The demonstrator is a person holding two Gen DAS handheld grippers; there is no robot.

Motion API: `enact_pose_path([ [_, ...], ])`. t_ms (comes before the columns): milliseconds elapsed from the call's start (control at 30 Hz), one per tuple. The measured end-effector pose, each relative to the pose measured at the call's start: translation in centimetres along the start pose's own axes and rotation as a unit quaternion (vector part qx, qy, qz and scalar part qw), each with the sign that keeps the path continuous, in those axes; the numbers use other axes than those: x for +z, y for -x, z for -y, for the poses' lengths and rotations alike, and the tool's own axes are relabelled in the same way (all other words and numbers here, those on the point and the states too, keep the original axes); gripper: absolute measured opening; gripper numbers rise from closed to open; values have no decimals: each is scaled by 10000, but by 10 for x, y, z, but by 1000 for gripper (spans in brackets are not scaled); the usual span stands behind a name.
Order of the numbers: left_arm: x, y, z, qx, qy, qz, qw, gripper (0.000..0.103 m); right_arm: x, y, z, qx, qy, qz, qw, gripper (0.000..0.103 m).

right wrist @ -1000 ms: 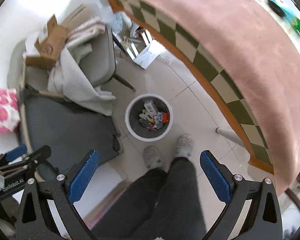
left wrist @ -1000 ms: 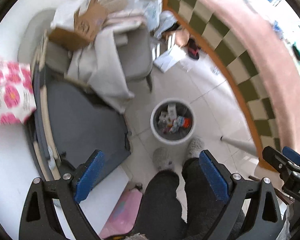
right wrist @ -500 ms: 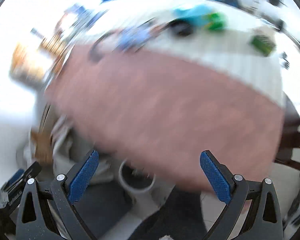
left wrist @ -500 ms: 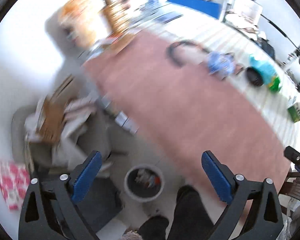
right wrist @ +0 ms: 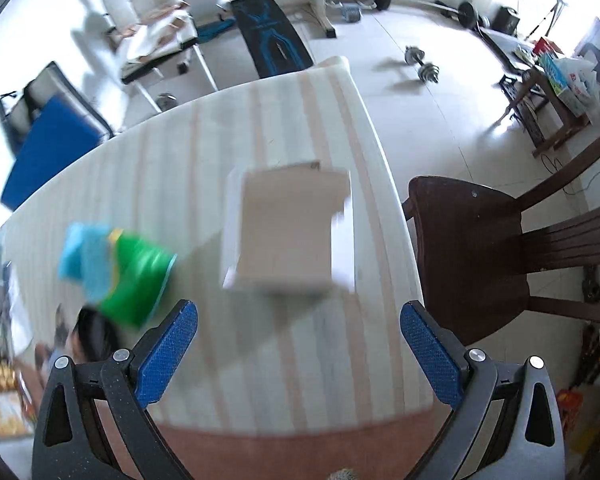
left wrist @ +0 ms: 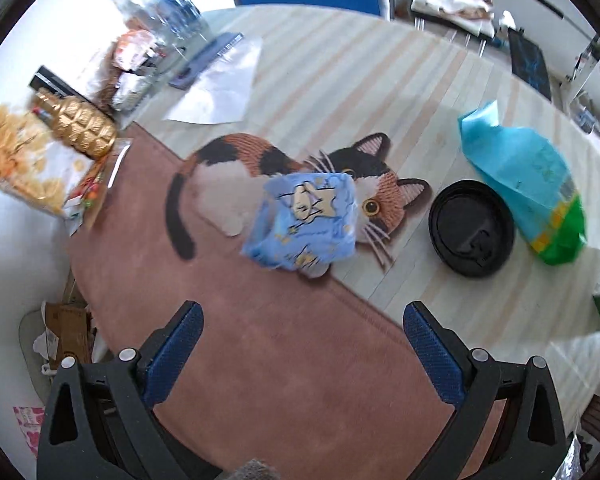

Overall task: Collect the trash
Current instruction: 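Grasp the blue cat-print packet with the left tool while the right grasps the white paper box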

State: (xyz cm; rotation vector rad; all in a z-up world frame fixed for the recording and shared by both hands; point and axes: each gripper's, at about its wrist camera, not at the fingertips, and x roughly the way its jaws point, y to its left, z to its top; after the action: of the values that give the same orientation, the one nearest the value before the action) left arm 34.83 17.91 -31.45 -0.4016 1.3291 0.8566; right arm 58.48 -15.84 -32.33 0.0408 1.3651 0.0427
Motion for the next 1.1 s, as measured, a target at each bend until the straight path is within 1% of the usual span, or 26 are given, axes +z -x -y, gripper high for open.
enact_pose_path([
  [33,4,-5,4,28,-4,-57,10000,102,12,-13,-4,-102,37,-62,9999,102],
  [100,10,-16,4,59,26,-178,9998,102,26,-32,-7,-188,54,-178,9997,102],
  [167,13,-23,-1,45,82,-278,9996,102,36,-56,-12,-288,82,-419,9987,102],
  [200,14,-25,-3,31,113,-321,9994,102,40,-63,-13,-281,64,-522,9982,101],
  [233,15,-28,-8,-42,153,-363,9992,102,41,-70,-14,-208,41,-626,9978,94],
  [267,15,-29,-17,-215,236,-417,9986,102,39,-71,-17,-203,56,-627,9978,87],
  [300,15,-30,-23,-332,291,-437,9981,102,35,-69,-23,-157,238,-616,9977,87],
  [333,15,-30,-32,-494,389,-447,9970,102,29,-68,-30,2,455,-726,9963,87],
  [400,15,-31,-49,-640,571,-454,9953,102,8,-60,-42,280,725,-921,9927,86],
  [467,18,-37,-67,-812,789,-505,9923,102,-14,-54,-56,377,1059,-989,9887,86],
  [567,26,-51,-75,-983,963,-685,9881,102,-37,-55,-73,510,1180,-1151,9850,86],
  [600,30,-56,-75,-1071,994,-735,9865,102,-41,-56,-76,510,1199,-1153,9847,86],
  [667,40,-68,-67,-1263,913,-858,9841,102,-43,-58,-90,263,1350,-1024,9852,87],
  [767,53,-84,-47,-1381,729,-1061,9820,102,-37,-57,-110,293,1445,-966,9843,87],
  [867,63,-103,-27,-1333,559,-1263,9814,102,-33,-56,-131,246,1549,-942,9831,87],
  [933,64,-110,-21,-1341,565,-1299,9808,101,-33,-56,-143,198,1598,-932,9825,87],
  [967,65,-110,-18,-1342,576,-1244,9814,98,-32,-56,-145,189,1604,-925,9825,87],
  [1000,64,-107,-17,-1348,563,-1170,9823,78,-33,-56,-149,194,1615,-922,9824,87],
  [1033,63,-105,-14,-1357,538,-1124,9829,65,-34,-56,-150,204,1616,-920,9824,87],
  [1067,62,-100,-13,-1388,532,-1066,9831,63,-34,-55,-151,241,1609,-920,9824,87],
  [1100,60,-96,-11,-1432,515,-1000,9833,49,-34,-54,-151,270,1607,-926,9823,86],
])
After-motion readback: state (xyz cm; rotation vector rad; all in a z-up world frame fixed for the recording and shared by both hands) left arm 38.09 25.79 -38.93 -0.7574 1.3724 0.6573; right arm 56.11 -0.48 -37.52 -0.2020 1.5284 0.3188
